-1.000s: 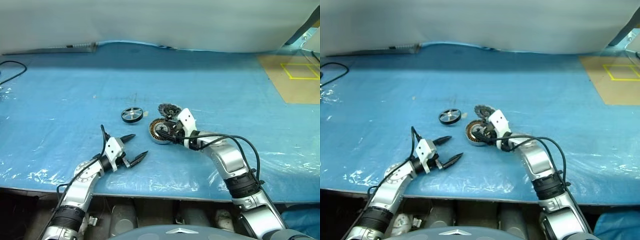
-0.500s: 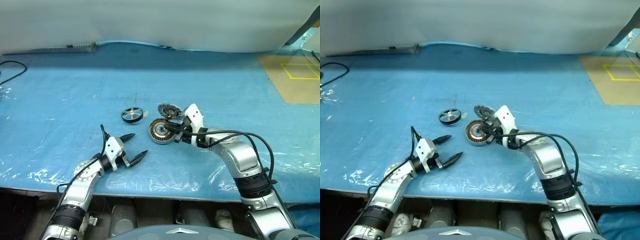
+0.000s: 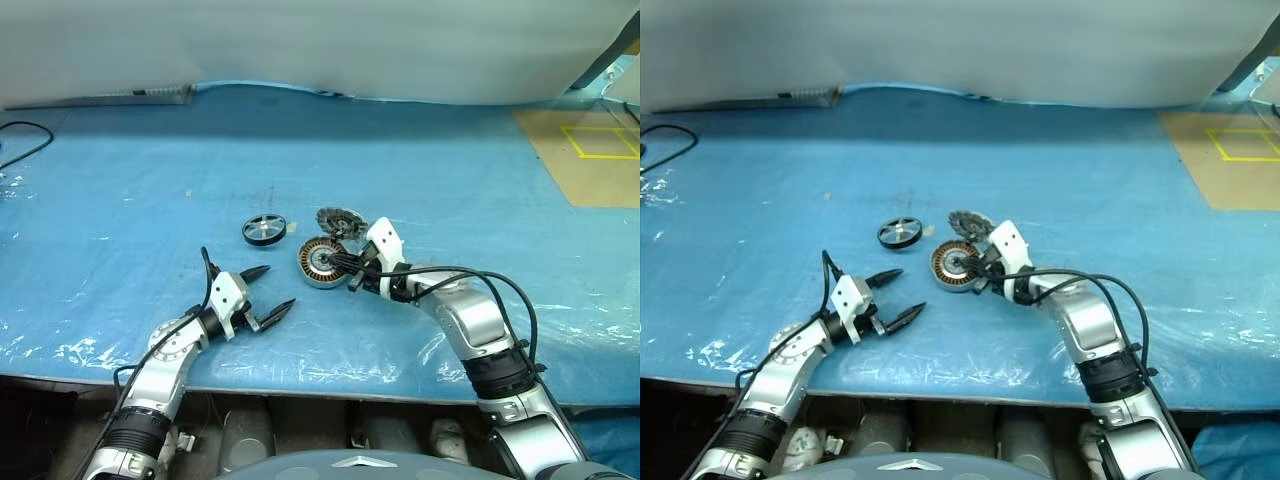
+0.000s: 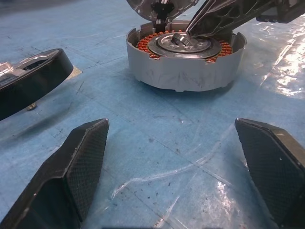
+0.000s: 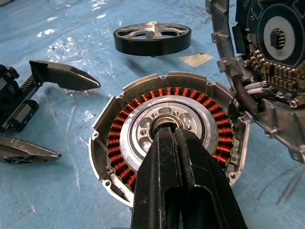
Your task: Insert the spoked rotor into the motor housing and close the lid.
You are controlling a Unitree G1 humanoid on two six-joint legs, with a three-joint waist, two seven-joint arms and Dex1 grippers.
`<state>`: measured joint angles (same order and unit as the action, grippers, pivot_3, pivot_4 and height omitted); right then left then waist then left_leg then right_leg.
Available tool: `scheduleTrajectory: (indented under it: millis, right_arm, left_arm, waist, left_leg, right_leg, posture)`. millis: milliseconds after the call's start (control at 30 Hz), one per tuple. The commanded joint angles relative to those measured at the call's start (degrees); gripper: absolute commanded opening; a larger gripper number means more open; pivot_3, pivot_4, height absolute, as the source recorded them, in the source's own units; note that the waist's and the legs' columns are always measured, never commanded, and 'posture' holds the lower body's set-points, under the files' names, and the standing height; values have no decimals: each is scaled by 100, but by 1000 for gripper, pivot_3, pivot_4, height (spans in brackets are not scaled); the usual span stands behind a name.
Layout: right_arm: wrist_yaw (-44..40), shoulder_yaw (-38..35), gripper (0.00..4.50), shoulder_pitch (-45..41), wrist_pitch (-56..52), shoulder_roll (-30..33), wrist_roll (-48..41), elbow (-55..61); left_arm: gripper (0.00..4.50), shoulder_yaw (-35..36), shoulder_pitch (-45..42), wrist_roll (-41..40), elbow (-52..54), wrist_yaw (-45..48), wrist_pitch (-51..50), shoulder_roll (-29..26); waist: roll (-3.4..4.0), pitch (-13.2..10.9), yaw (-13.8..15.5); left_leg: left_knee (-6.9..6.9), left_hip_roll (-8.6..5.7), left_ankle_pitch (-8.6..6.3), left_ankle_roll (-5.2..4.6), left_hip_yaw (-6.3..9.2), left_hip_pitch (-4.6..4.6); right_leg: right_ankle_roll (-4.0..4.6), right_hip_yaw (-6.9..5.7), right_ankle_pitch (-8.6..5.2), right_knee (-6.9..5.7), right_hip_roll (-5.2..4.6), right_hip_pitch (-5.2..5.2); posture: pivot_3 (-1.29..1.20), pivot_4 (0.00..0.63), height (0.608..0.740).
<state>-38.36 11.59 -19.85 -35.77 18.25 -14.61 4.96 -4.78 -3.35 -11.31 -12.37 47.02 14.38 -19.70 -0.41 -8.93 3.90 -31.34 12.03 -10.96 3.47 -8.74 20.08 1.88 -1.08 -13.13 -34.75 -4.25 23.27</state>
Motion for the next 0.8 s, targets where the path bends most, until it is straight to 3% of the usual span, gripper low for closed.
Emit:
scheduleTrajectory:
  millis: [33,600,800]
  right_arm:
    - [16,44,49,-32,153,-82,27,-70]
    - [69,128,49,-215,256,-447,123,-276]
    - [81,445,49,-320,-166,-75,465,-116]
  left_arm:
    - [4500,48,-27,-61,256,-33,-124,-54]
    - [4500,33,112,-70,917,-169,-688,-104]
    - [4500,24,169,-56,1041,-223,-773,-89]
  waist:
    - [0,0,0]
    - [0,0,-15]
    - [0,0,-7]
  left_leg:
    - [0,0,0,0,0,0]
    - [1,1,0,0,0,1]
    - [0,0,0,0,0,0]
  right_leg:
    - [0,0,0,0,0,0]
    - [0,-1,0,0,1,2]
    - [0,-1,0,0,1,1]
  posture:
    - [0,150,740]
    - [0,150,740]
    - [0,150,740]
